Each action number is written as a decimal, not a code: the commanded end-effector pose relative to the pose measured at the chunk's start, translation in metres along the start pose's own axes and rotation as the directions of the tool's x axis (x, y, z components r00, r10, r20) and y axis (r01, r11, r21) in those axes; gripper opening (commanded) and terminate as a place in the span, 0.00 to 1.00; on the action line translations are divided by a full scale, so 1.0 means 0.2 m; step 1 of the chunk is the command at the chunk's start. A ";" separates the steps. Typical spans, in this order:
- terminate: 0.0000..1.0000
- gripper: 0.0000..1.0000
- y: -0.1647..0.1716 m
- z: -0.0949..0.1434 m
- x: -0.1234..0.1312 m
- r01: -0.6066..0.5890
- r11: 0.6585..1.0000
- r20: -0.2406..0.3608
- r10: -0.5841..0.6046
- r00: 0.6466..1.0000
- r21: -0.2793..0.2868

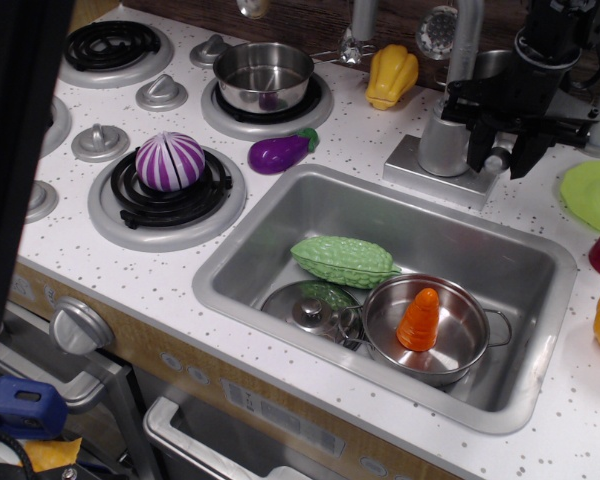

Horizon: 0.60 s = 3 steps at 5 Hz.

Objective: Turn lever vertical to front

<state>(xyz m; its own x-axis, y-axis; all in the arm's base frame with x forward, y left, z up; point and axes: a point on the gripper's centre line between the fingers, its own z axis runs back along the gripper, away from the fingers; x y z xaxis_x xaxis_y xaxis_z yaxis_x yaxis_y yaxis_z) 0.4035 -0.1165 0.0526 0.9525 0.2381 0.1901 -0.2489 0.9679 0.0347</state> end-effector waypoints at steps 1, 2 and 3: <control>0.00 0.00 -0.06 0.10 -0.09 -0.004 0.998 0.005 0.004 1.000 -0.060; 0.00 0.00 -0.04 0.03 -0.10 0.015 0.997 0.039 -0.012 0.999 -0.069; 1.00 0.00 -0.03 -0.02 -0.09 0.026 0.997 0.051 -0.022 0.998 -0.078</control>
